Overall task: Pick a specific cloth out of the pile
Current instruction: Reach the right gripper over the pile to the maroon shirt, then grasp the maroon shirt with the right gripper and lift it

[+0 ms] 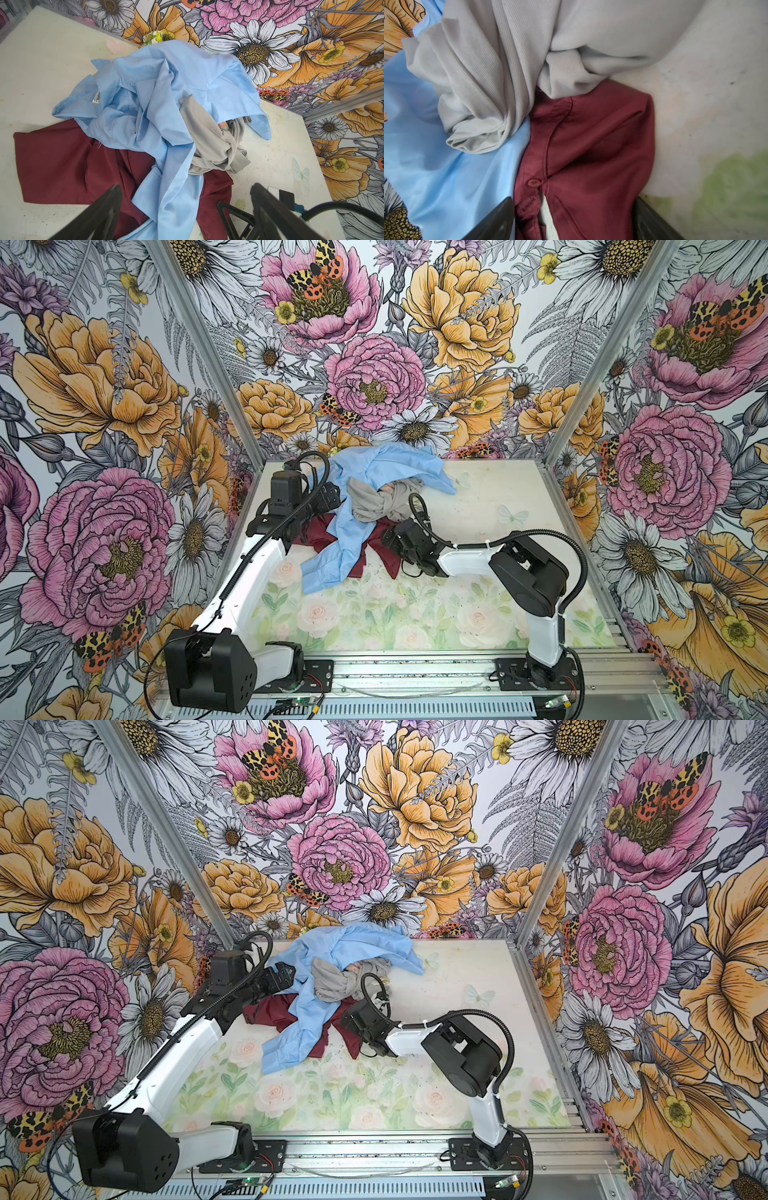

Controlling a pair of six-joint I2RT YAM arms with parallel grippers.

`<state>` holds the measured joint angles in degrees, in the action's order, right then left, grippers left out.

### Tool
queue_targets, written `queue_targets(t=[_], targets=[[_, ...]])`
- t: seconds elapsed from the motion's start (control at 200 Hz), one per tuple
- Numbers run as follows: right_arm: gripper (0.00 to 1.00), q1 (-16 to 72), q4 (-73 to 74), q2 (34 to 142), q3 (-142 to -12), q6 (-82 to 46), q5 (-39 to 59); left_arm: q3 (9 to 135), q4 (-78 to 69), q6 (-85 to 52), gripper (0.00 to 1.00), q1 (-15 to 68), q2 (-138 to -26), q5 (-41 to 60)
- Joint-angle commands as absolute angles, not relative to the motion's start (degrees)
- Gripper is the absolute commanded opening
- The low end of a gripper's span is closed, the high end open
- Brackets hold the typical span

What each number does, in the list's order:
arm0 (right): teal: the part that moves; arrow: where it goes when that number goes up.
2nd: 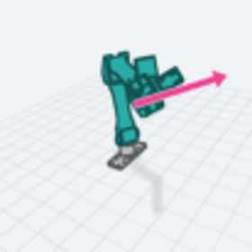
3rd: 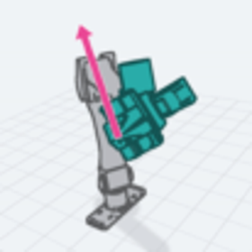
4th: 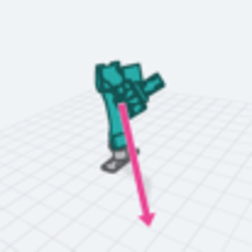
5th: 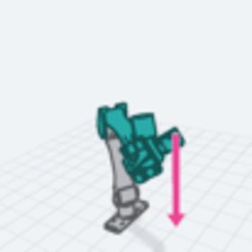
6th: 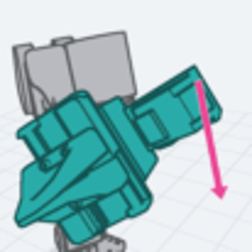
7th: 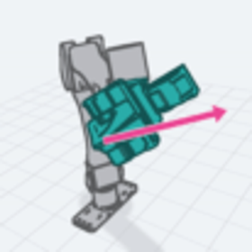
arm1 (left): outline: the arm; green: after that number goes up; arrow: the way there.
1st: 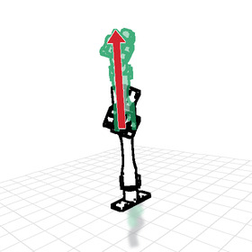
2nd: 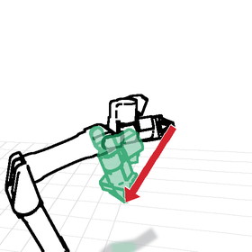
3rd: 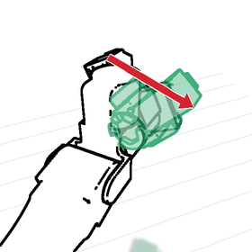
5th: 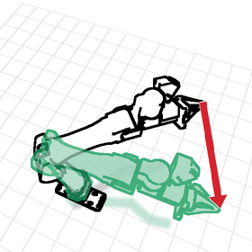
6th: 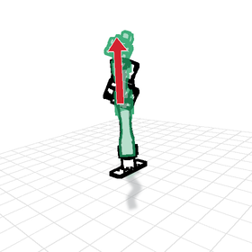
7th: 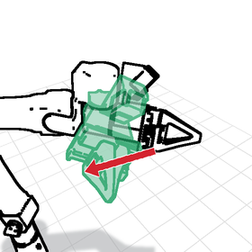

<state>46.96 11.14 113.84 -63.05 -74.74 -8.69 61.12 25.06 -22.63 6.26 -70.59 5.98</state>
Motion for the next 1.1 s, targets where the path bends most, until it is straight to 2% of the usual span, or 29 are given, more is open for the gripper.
queue_targets(t=[0.0,0.295,0.5,0.585,0.84,0.985,1.096], targets=[[0.89,47.29,9.59,116.68,-64.66,-80.16,-8.42,60.47,24.61,-22.81,0.97,6.48,-69.59,3.12],[0.84,47.33,4.96,123.54,-71.64,-85.62,-7.22,60.47,24.61,-23.47,0.97,6.59,-69.81,4.48],[0.70,47.55,4.81,126.06,-72.40,-88.16,-8.45,60.44,24.55,-23.57,0.96,6.83,-69.79,4.48],[0.55,47.54,4.82,126.64,-72.43,-88.83,-9.02,60.42,24.50,-23.63,0.96,6.95,-70.04,4.59],[0.50,47.38,5.83,126.98,-71.53,-89.25,-10.29,60.43,24.52,-23.55,0.96,7.59,-70.47,4.62],[0.38,46.15,6.32,127.18,-72.44,-86.65,-11.57,60.38,24.52,-23.49,0.96,7.73,-70.79,4.50],[0.16,45.73,6.34,125.52,-74.04,-81.02,-13.35,60.26,24.49,-23.41,0.96,7.87,-70.90,4.22]])
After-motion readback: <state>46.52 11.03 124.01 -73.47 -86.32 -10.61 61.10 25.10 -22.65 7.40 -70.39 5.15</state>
